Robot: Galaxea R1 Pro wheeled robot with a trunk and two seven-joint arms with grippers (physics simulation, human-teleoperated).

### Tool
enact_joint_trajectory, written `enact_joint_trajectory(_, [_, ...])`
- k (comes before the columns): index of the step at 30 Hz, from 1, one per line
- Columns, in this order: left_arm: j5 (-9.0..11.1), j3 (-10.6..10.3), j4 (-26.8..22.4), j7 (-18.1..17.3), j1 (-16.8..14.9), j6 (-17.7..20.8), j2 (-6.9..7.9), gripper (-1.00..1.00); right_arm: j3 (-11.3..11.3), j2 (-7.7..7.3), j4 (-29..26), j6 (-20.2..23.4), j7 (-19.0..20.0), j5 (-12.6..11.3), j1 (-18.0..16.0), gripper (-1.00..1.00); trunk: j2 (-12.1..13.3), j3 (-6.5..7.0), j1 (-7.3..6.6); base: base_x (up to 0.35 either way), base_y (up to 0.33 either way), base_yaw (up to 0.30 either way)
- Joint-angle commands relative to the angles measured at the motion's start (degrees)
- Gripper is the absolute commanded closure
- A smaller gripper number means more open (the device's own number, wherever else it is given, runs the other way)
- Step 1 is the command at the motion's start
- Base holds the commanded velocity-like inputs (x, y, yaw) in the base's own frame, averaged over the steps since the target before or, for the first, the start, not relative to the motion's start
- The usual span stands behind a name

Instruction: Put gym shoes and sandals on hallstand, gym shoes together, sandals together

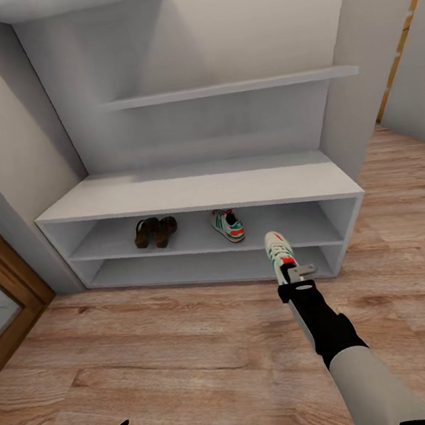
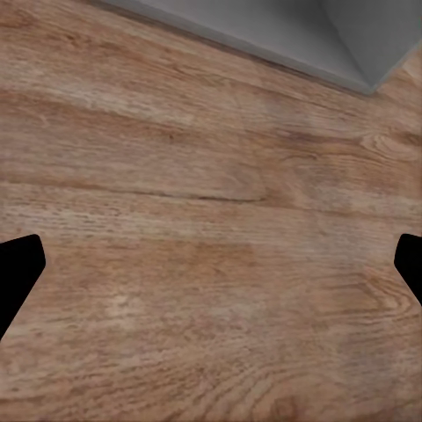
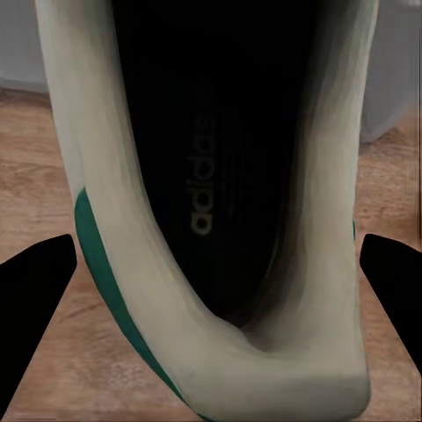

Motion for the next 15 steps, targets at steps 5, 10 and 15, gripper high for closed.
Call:
enact_joint_trajectory(5, [0.0, 0.1, 0.1, -0.2, 0.0, -0.3, 0.00, -1.00, 0.6, 0.06, -2.5, 1.7, 0.0, 0.2, 0.0, 1.00, 0.0, -0.05, -0.01, 0.000, 0.000, 0.000])
enact_joint_trajectory(10, [0.0, 0.1, 0.1, -0.2, 0.0, -0.3, 0.02, -1.00, 0.8, 0.06, -3.6, 2.1, 0.1, 0.2, 0.0, 1.00, 0.0, -0.05, -0.01, 0.005, -0.001, 0.000])
enact_joint_trajectory(15, [0.0, 0.1, 0.1, -0.2, -0.1, -0.3, 0.02, -1.00, 0.8, 0.06, -3.6, 2.1, 0.1, 0.2, 0.0, 1.00, 0.0, -0.05, -0.01, 0.121, -0.072, 0.000])
